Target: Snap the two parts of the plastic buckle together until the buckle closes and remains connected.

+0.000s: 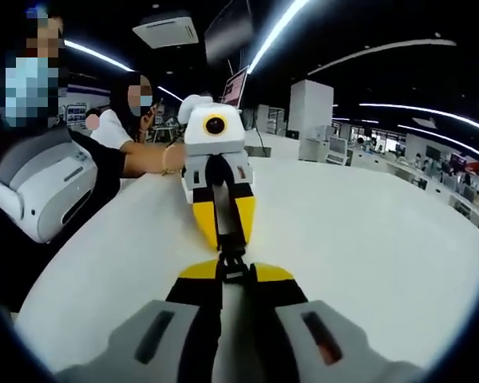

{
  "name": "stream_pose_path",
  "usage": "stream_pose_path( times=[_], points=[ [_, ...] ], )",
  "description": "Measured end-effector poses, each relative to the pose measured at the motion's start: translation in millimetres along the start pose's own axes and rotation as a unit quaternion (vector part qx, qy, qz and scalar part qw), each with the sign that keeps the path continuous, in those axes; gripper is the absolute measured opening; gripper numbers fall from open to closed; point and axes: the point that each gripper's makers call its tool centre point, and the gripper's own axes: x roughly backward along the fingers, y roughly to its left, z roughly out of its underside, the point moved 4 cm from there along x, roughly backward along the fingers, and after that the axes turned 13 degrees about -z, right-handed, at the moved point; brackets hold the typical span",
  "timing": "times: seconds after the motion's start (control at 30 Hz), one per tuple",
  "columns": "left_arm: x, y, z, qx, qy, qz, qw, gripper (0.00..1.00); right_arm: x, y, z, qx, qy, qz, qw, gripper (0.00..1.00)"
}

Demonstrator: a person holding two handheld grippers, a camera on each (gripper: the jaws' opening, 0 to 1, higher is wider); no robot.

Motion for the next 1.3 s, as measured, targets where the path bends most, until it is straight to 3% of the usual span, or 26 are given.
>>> stream_pose_path(
  times=[0.43, 1.3],
  points=[
    [2.1, -2.1, 0.1, -0.007, 0.002, 0.010, 0.9999, 0.12, 3.2, -1.7, 0.5, -0.009, -0.011, -0.012, 0.9998, 0.14],
    [-0.7, -5.6, -1.8, -0.012, 0.004, -0.003, 0.9999, 0.12, -1.8, 2.5, -0.9, 0.001, -0.015, -0.014, 0.9998, 0.13]
  ],
)
